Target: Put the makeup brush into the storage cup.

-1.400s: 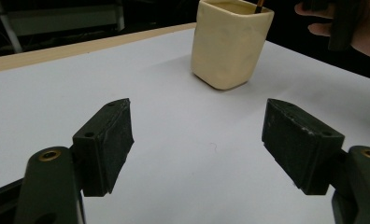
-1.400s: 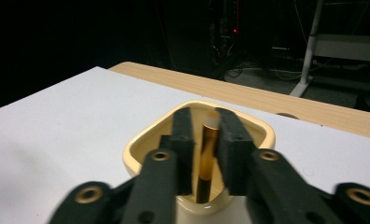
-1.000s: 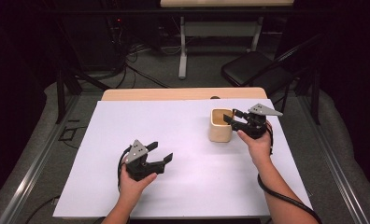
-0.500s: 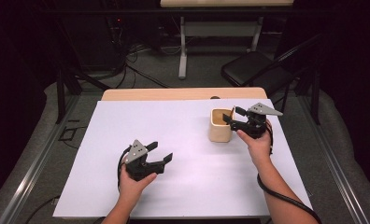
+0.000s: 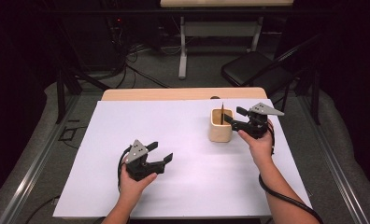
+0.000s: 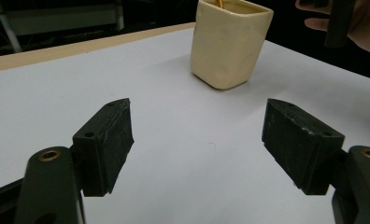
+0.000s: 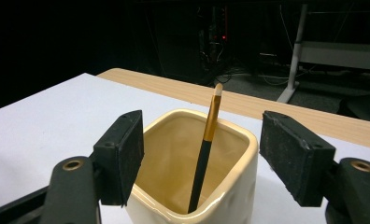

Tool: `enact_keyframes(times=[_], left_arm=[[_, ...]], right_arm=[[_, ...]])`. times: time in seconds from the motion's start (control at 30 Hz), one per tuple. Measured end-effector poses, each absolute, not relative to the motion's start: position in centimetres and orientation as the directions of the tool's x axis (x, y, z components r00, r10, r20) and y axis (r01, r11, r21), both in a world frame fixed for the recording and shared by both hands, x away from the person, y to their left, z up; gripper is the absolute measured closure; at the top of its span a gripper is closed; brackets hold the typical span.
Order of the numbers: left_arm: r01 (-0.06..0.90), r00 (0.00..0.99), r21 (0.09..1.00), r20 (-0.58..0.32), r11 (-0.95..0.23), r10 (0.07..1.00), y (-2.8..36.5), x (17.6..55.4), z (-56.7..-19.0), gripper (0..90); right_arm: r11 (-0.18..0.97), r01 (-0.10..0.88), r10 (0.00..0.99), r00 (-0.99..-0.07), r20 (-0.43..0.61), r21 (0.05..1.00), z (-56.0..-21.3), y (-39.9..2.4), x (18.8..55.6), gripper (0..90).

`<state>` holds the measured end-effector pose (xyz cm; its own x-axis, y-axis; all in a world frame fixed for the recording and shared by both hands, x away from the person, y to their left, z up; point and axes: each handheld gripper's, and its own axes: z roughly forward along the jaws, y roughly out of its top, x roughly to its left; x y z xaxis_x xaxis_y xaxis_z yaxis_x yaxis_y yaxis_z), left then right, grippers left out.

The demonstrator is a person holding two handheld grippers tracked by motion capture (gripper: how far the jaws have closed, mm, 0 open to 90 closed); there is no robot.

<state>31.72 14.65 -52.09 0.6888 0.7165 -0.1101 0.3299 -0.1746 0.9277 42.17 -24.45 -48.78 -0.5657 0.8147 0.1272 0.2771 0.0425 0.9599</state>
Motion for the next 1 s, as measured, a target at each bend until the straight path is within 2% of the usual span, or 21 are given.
enact_keyframes(times=[1.0], left_arm=[[0.329,0.689,0.928,-0.108,-0.176,0.717,14.68,31.73,-52.07,24.6]], right_arm=[[0.059,0.263,0.806,-0.582,0.109,0.963,-47.85,-24.15,41.21,30.5]])
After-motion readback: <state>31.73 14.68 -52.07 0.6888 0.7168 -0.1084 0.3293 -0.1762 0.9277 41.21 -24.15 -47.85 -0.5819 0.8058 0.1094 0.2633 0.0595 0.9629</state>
